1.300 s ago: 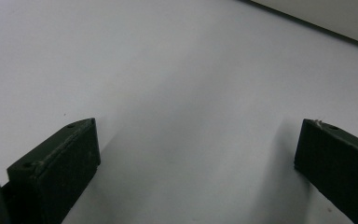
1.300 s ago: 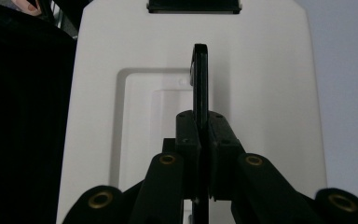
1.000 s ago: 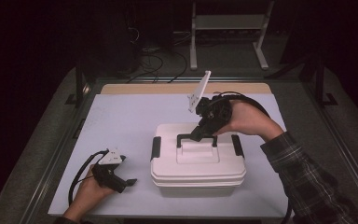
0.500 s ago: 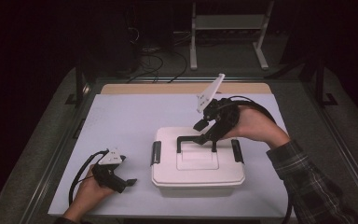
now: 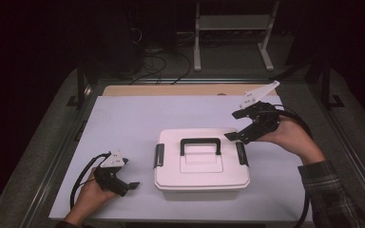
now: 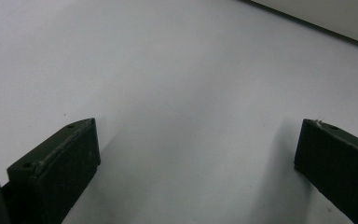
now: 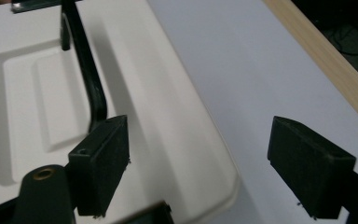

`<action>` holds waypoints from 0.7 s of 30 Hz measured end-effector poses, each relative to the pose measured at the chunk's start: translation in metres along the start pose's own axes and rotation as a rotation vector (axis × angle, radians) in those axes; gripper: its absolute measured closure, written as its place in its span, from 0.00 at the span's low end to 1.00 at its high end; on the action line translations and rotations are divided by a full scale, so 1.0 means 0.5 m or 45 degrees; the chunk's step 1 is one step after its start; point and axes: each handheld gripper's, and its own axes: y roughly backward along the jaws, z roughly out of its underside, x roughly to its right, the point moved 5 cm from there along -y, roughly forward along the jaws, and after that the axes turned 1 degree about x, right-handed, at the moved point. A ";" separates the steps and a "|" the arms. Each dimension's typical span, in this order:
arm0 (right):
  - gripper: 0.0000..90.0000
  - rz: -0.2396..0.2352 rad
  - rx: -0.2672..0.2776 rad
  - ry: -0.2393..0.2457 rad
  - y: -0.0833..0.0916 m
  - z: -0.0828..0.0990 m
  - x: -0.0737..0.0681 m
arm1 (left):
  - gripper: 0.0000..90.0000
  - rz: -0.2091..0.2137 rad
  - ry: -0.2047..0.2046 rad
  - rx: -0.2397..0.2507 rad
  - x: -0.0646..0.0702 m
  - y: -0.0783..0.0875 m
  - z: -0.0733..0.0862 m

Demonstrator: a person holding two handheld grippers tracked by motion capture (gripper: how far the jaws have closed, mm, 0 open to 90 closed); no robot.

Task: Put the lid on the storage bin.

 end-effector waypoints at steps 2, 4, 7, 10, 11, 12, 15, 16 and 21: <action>0.21 0.017 0.010 -0.029 0.007 0.020 0.008 | 0.00 -0.001 -0.001 0.000 0.000 0.000 0.000; 0.20 0.032 0.017 -0.062 0.014 0.037 0.014 | 0.00 0.001 0.001 0.000 0.000 0.000 0.000; 0.19 0.057 0.021 -0.097 0.022 0.061 0.020 | 0.00 0.001 0.002 0.000 0.000 0.000 0.000; 0.17 0.082 0.025 -0.130 0.027 0.086 0.025 | 0.00 0.000 0.003 0.001 0.000 0.000 0.000; 0.16 0.092 0.027 -0.143 0.029 0.094 0.027 | 0.00 0.000 0.003 0.001 0.000 0.000 0.000; 0.16 0.097 0.031 -0.154 0.030 0.100 0.028 | 0.00 0.000 0.003 0.001 0.000 0.000 0.000; 0.16 0.119 0.039 -0.188 0.031 0.126 0.032 | 0.00 0.000 0.003 0.002 0.000 0.000 0.000; 0.16 0.131 0.041 -0.200 0.031 0.137 0.033 | 0.00 0.001 0.002 0.000 0.000 0.000 0.000; 0.16 0.181 0.063 -0.269 0.025 0.182 0.041 | 0.00 -0.001 0.002 0.002 0.000 0.000 0.000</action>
